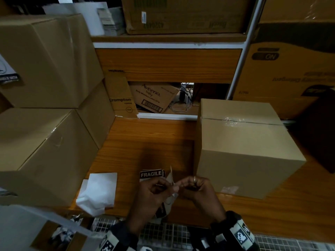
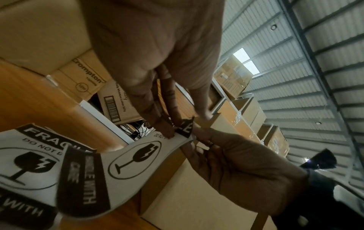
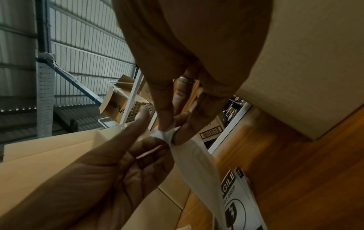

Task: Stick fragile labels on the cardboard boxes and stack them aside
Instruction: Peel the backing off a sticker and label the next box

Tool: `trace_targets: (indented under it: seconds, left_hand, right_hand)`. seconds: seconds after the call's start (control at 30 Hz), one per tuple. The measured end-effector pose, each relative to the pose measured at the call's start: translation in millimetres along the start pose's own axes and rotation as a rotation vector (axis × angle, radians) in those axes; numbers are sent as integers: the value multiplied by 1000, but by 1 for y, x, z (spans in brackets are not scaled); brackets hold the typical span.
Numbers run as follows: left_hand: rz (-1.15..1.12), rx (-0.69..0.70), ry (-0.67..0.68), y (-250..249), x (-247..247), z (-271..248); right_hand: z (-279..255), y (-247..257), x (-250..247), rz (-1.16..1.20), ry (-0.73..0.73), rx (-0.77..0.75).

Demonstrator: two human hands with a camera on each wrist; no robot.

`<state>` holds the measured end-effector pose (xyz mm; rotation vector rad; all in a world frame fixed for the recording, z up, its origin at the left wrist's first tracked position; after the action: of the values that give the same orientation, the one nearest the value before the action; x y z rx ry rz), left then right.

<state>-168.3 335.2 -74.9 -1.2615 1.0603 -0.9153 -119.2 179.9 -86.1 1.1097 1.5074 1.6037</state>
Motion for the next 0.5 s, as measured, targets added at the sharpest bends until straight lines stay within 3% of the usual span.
trace_targets:
  seconds: [0.17, 0.5]
  left_hand:
    - [32, 127, 111, -11, 5, 4]
    - [-181, -36, -26, 7, -6, 8]
  right_hand:
    - [0, -2, -2, -9, -11, -22]
    - [4, -18, 5, 100, -19, 146]
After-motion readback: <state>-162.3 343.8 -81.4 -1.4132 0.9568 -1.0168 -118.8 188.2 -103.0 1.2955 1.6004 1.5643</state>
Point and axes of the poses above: each hand's wrist, its own z-axis towards the middle knuckle, its own x-axis out of the palm, y = z × x, the point moved 10 cm from there along z, towards the middle knuckle, and after that the axes turned 2 degrees about -y, right-handed, at the moved point
